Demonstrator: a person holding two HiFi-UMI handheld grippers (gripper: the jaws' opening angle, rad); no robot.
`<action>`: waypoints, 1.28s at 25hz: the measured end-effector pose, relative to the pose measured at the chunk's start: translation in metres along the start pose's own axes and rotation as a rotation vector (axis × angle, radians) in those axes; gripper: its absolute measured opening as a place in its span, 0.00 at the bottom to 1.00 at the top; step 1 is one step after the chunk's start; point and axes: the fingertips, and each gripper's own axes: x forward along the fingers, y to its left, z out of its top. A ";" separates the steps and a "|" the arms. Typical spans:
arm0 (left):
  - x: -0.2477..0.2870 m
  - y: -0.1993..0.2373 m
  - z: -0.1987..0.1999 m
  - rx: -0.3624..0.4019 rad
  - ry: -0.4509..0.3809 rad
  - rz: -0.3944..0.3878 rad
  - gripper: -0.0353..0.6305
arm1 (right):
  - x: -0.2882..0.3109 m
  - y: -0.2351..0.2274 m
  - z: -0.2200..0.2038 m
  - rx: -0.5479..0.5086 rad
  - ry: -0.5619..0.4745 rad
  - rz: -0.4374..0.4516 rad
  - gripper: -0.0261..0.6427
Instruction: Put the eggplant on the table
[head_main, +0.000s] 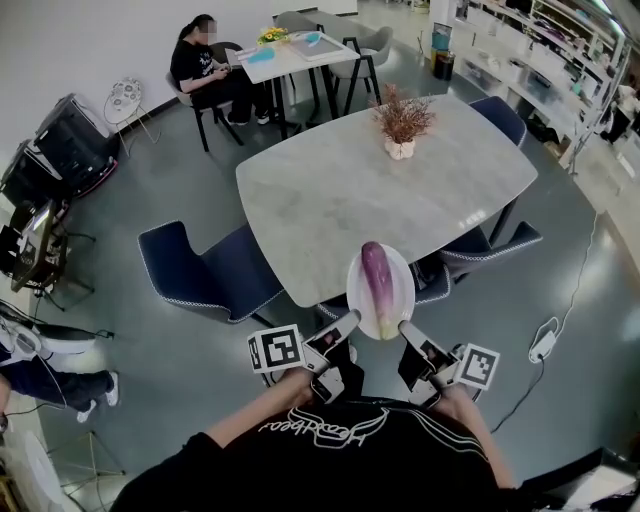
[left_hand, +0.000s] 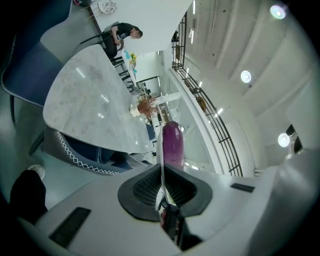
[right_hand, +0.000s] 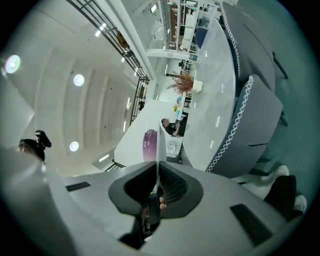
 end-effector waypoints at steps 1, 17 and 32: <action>0.002 0.002 0.003 0.002 0.003 0.008 0.09 | 0.002 -0.002 0.003 0.005 0.000 -0.003 0.07; 0.049 0.027 0.085 -0.023 0.017 0.016 0.09 | 0.073 -0.025 0.065 0.015 0.002 -0.024 0.07; 0.100 0.066 0.186 -0.030 0.006 0.061 0.09 | 0.161 -0.061 0.137 0.014 0.006 -0.060 0.07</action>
